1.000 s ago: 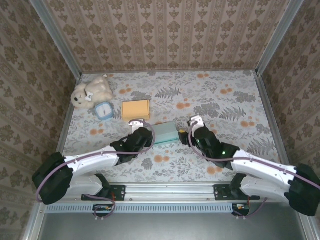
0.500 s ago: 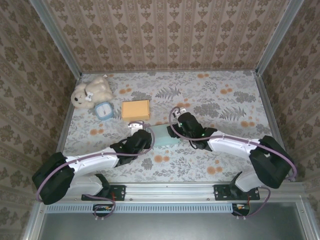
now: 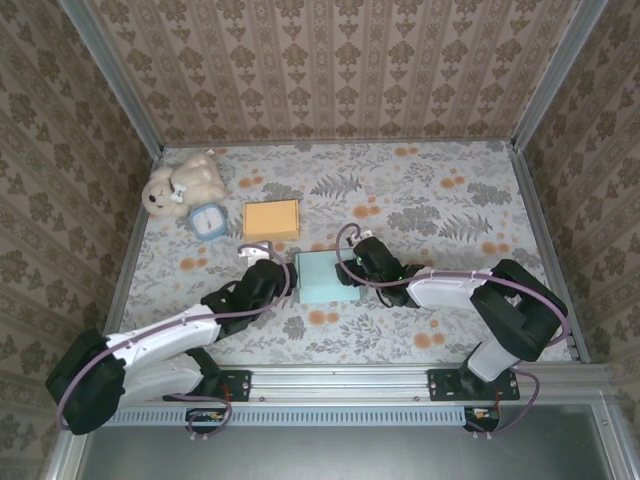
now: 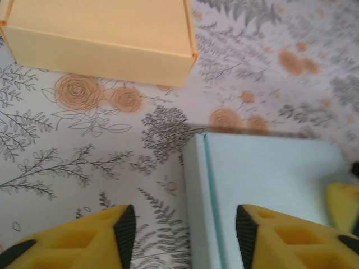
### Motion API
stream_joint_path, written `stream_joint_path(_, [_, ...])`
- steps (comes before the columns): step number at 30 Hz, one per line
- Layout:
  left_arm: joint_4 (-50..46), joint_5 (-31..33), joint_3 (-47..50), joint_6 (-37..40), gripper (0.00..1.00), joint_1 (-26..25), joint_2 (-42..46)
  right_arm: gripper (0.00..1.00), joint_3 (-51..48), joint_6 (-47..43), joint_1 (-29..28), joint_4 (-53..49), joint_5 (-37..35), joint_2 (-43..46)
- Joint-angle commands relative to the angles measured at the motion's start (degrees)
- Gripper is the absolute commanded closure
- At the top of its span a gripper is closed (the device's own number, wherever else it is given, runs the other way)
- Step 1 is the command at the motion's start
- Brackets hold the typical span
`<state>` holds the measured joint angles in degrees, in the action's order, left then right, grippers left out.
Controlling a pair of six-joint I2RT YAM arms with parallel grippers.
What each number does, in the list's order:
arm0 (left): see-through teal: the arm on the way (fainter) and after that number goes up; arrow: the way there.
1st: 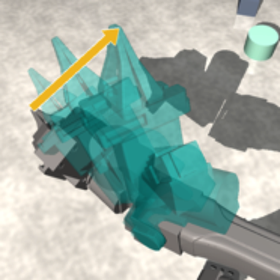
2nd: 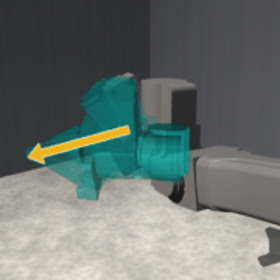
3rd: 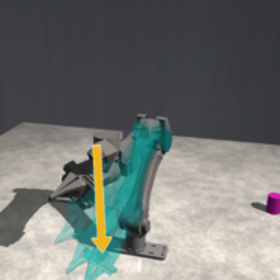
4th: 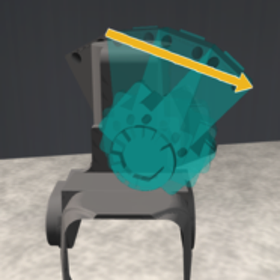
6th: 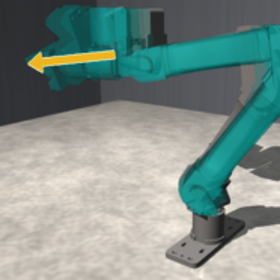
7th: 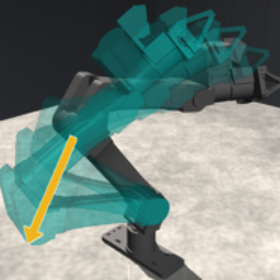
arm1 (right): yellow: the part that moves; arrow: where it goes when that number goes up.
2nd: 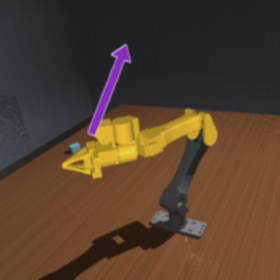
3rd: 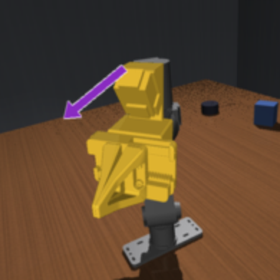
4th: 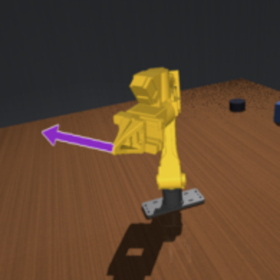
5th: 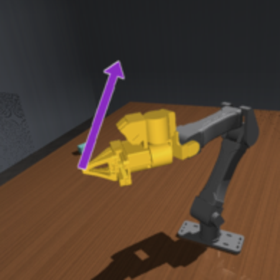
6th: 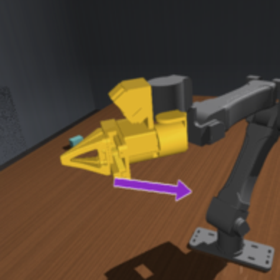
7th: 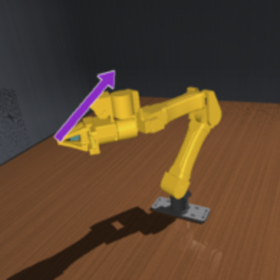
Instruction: Fold the paper box
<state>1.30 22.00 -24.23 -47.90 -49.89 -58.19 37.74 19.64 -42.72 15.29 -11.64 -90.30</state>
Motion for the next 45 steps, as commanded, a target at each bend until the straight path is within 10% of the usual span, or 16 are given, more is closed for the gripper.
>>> stream_joint_path(1, [-7.17,-2.16,-2.4,-6.85,0.44,-0.48,2.49,0.33,-2.9,3.48,-1.16,1.81,-1.63,1.57])
stream_joint_path(4, [-11.6,-2.51,-4.33,-13.29,0.32,-0.56,2.35,0.33,-4.56,5.37,-2.41,2.65,-3.07,3.17])
stream_joint_path(6, [-14.4,-2.61,-5.72,-17.48,0.0,-0.59,1.41,0.33,-6.11,6.68,-3.06,3.87,-3.64,4.65])
stream_joint_path(27, [-43.54,-15.59,-35.99,-32.7,0.0,2.59,-28.63,0.33,-13.25,8.58,-4.1,8.39,-5.02,9.08])
stream_joint_path(45, [-39.26,-18.05,-35.88,-34.39,0.0,1.46,-33.59,0.33,-14.88,8.51,-4.07,12.31,-3.43,6.21])
